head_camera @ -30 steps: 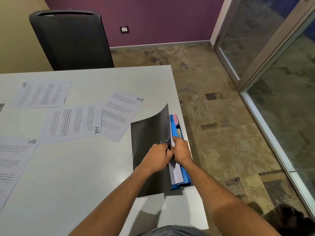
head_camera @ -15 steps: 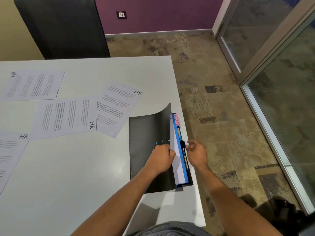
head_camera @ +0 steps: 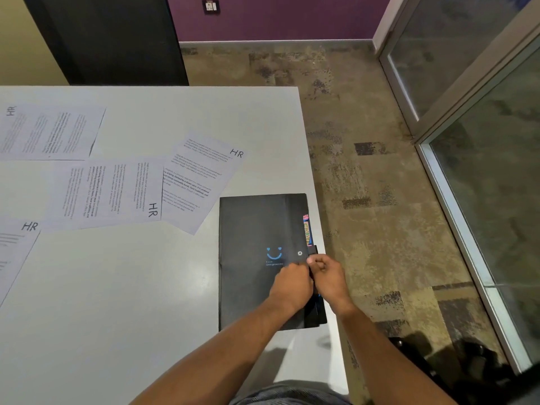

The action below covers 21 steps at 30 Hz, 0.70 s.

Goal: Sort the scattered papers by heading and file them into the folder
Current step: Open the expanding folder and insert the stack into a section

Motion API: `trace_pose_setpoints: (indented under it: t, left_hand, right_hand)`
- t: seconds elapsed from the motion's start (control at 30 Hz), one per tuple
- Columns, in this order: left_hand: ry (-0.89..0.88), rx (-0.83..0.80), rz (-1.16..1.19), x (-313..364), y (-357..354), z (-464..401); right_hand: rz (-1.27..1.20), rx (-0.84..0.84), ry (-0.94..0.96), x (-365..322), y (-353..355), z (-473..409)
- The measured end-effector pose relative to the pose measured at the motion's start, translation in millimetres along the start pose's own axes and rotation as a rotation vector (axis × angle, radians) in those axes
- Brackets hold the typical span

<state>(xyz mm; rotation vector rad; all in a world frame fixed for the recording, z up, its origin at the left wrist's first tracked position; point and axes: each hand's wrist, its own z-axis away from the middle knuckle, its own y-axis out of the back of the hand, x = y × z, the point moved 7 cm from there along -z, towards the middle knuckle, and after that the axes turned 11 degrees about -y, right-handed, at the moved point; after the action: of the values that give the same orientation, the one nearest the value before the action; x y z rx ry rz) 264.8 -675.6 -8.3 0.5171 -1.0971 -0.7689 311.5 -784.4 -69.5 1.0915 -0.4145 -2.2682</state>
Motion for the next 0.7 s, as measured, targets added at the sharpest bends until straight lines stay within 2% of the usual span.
trace_pose_setpoints:
  t: [0.2, 0.4, 0.5, 0.7]
  left_hand:
    - [-0.055, -0.033, -0.001, -14.9, -4.9, 16.6]
    - [-0.109, 0.069, 0.182, -43.7, 1.0, 44.6]
    - [-0.092, 0.163, 0.239, -61.4, 12.1, 61.7]
    - [0.016, 0.302, 0.324, -117.6, 36.2, 101.6]
  right_hand:
    - [0.150, 0.085, 0.008, -15.4, 3.5, 19.9]
    - [0.243, 0.190, 0.100, -19.3, -8.6, 38.6]
    - [0.260, 0.212, 0.213, -29.7, -21.6, 58.7]
    - [0.265, 0.152, 0.341, -54.3, -63.7, 91.5]
